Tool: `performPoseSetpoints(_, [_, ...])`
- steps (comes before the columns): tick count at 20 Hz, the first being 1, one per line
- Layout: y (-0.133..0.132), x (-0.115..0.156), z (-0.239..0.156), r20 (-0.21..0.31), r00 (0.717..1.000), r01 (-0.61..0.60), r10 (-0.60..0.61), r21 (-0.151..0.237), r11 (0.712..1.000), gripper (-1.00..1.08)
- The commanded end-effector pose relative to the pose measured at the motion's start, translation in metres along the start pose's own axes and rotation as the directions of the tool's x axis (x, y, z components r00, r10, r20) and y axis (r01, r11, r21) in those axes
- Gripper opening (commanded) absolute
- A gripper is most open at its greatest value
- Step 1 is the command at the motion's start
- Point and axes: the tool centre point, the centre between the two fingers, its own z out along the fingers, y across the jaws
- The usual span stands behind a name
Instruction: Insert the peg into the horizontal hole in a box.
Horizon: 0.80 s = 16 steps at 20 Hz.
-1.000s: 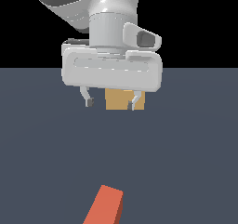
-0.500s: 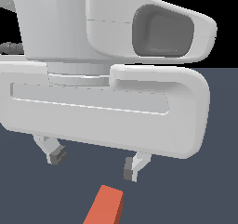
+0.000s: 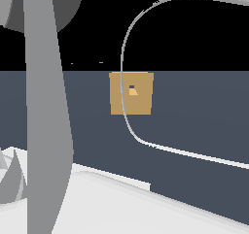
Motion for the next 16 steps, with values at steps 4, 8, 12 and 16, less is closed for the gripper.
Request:
performPoseSetpoints(4, [0.003,-0.014,0.003,-0.003,1.0,-0.012,0.012,-0.005,1.0,1.0])
performPoseSetpoints(8, [0.002,-0.014,0.006,-0.002,1.0,-0.013,0.013,-0.003,1.0,1.0])
performPoseSetpoints(12, [0.002,-0.014,0.019,-0.002,1.0,-0.013,0.013,-0.004,1.0,1.0])
performPoseSetpoints(16, [0.002,-0.014,0.04,-0.003,1.0,-0.013,0.013,-0.004,1.0,1.0])
